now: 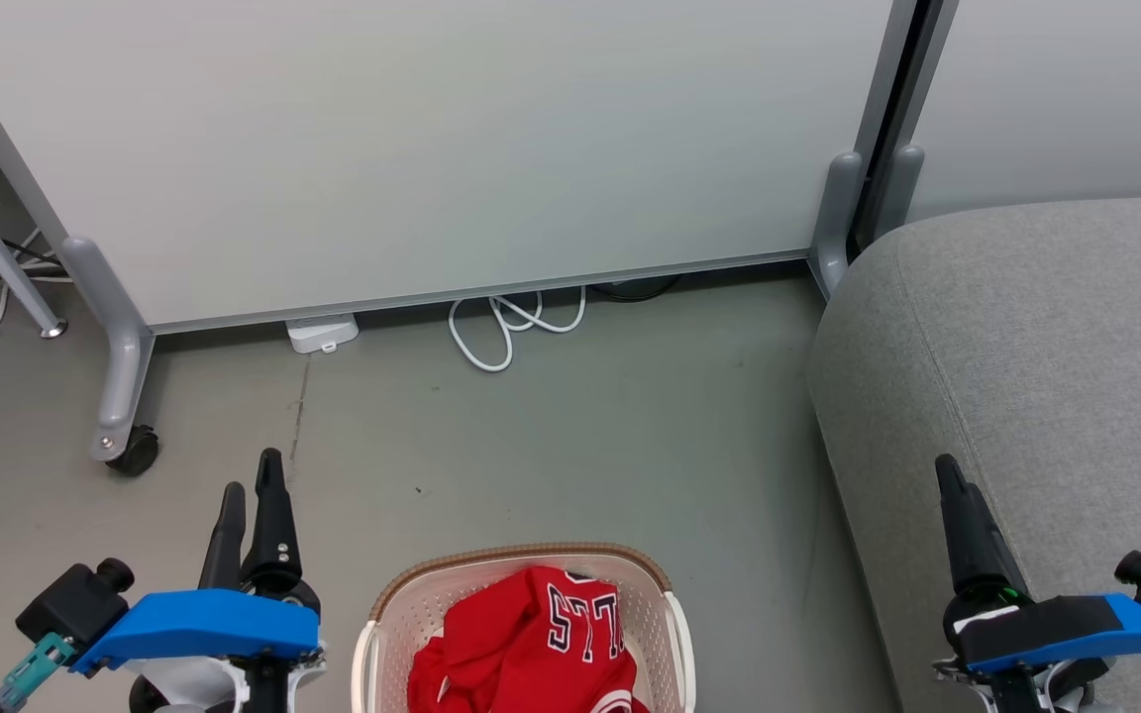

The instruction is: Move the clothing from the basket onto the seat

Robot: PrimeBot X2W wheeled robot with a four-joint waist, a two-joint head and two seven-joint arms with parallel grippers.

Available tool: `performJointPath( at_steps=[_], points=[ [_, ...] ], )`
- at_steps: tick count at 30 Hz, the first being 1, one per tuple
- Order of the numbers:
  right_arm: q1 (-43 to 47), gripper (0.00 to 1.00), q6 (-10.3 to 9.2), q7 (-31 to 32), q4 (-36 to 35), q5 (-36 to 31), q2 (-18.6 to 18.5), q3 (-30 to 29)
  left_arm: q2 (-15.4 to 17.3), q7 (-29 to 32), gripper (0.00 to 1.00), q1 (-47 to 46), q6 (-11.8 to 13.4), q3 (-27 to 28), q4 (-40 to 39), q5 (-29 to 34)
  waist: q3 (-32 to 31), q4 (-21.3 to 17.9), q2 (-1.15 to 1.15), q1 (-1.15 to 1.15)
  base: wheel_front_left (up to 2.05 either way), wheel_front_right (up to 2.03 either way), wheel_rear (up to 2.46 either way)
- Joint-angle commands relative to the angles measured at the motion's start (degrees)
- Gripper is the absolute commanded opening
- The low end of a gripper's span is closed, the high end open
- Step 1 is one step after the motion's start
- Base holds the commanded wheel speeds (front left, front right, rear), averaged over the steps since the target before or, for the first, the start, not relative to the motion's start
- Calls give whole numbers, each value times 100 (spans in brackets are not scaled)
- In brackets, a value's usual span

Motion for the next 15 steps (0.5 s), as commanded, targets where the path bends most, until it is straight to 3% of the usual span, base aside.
performJointPath(
  at_steps=[1,15],
  points=[
    [-137,100,14,-78,-87,-274,-40,29,60,-76,100,-164,28,-57,-104,312,0,3,0,0,0,0,0],
    [-162,100,17,-338,-39,-1429,-48,137,180,-337,100,-219,228,-456,-96,1519,10,19,0,0,0,0,0]
  ],
)
